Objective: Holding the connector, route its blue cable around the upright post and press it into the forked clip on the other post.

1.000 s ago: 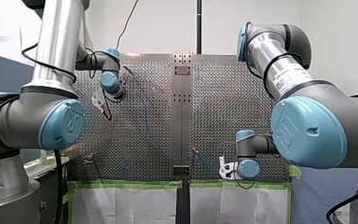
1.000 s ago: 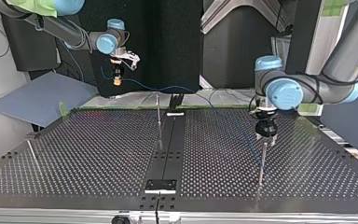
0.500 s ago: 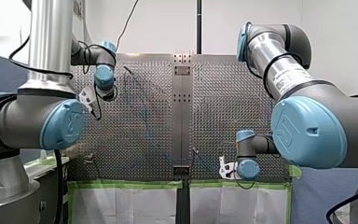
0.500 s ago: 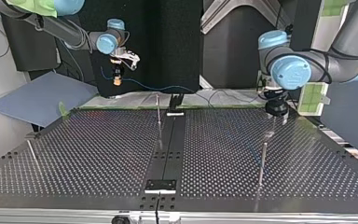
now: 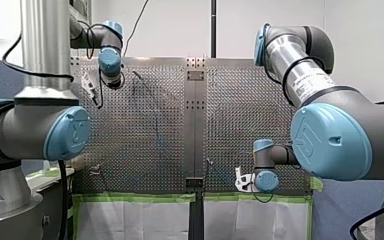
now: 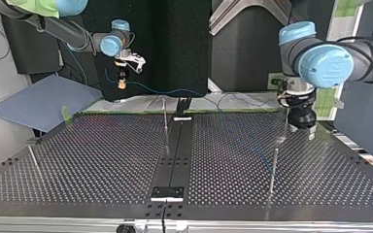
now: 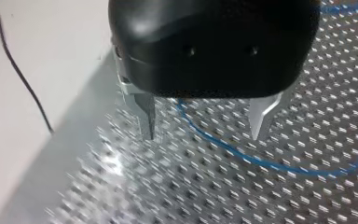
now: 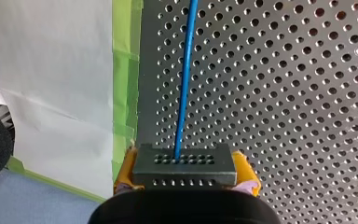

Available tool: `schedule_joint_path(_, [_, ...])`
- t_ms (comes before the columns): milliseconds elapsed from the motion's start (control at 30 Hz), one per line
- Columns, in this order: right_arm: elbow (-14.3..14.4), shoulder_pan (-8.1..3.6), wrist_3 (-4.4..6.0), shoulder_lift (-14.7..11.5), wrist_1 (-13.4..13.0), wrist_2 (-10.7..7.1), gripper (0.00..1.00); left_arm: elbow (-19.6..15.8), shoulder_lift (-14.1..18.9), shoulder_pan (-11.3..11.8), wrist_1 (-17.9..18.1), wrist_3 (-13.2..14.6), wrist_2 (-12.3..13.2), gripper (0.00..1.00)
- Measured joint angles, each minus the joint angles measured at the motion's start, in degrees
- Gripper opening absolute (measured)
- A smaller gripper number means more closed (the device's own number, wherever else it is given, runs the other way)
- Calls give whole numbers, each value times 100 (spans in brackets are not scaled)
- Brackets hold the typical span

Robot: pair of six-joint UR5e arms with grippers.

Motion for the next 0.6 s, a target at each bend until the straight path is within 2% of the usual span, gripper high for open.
schedule_joint_path(200, [-1,-6,-21,0,56,0,0,293,295,-3,-296,296,20,100])
schedule_joint_path(600, [-7,-15,5,0,56,0,0,962,963,40,-961,964,618,100])
